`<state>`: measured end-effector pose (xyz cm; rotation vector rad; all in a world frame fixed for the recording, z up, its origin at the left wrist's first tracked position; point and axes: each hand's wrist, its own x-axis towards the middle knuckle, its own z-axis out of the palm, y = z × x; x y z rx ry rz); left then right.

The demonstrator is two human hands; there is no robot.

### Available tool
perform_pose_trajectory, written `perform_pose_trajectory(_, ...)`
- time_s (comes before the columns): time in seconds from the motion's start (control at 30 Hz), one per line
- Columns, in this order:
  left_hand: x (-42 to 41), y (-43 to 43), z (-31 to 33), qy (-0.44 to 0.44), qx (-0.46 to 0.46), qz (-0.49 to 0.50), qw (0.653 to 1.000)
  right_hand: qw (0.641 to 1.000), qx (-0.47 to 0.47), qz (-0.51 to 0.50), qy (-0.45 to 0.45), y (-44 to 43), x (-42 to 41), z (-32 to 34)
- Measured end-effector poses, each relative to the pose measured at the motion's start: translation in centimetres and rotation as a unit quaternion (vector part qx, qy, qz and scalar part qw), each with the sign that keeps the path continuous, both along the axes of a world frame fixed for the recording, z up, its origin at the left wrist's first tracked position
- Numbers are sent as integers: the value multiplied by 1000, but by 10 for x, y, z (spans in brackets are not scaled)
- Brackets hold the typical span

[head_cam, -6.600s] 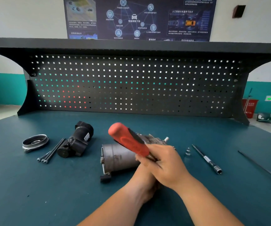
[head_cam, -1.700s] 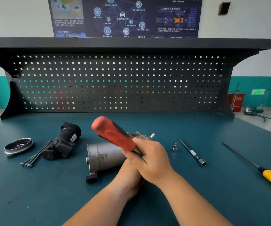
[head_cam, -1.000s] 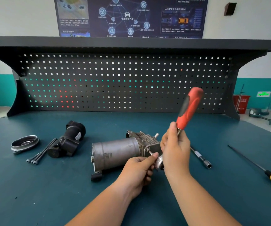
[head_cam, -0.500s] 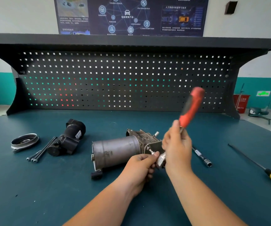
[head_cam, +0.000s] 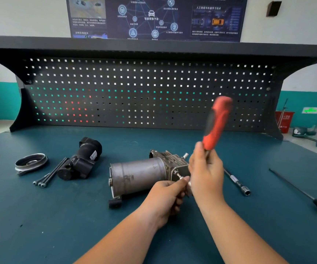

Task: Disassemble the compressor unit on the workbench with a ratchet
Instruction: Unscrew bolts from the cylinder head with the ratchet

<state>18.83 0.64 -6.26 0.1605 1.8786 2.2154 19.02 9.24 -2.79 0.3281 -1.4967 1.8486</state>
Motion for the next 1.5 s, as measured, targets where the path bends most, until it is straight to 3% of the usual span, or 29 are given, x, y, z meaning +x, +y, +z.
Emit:
perform_pose_trajectory(0.13,0,0,-3,30,-13,0,999,958,263,-56,102,-10,6,-4)
perform_pose_trajectory(0.23,0,-1,-2,39,-12,5,999,949,288,-58,112,-10,5,-4)
perform_pose_trajectory(0.3,0,0,-3,35,-9,2,999,972,223,-25,66,-8,6,-2)
perform_pose_trajectory(0.37,-1,0,-3,23,-3,-2,1000,996,83,31,3,-5,5,1)
perform_pose_trajectory(0.43,-1,1,-2,10,11,-6,1000,995,-69,57,-53,0,-2,4)
perform_pose_trajectory(0.5,-1,2,0,-4,37,-8,999,971,-202,49,-122,9,-9,7)
perform_pose_trajectory(0.6,-1,4,1,-10,52,-5,999,894,-383,83,-218,20,-19,3)
perform_pose_trajectory(0.67,0,5,2,-13,42,-2,999,869,-421,93,-244,24,-22,2)
perform_pose_trajectory(0.77,1,4,3,-20,29,-1,999,896,-371,89,-228,24,-21,6)
perform_pose_trajectory(0.87,3,3,5,-23,37,1,999,953,-238,73,-175,20,-16,10)
perform_pose_trajectory(0.97,4,2,5,-30,66,-5,997,983,-104,57,-142,19,-12,16)
perform_pose_trajectory(1.03,5,3,6,-35,77,-8,996,985,-97,63,-126,21,-10,22)
perform_pose_trajectory(1.13,5,4,6,-39,75,-1,996,967,-205,100,-114,25,-8,26)
perform_pose_trajectory(1.23,5,3,7,-35,48,9,998,965,-220,107,-89,25,-8,25)
perform_pose_trajectory(1.37,5,1,8,-29,9,20,999,980,-162,112,-36,20,-8,23)
perform_pose_trajectory(1.5,5,3,5,-18,12,24,999,990,-15,140,28,16,-3,19)
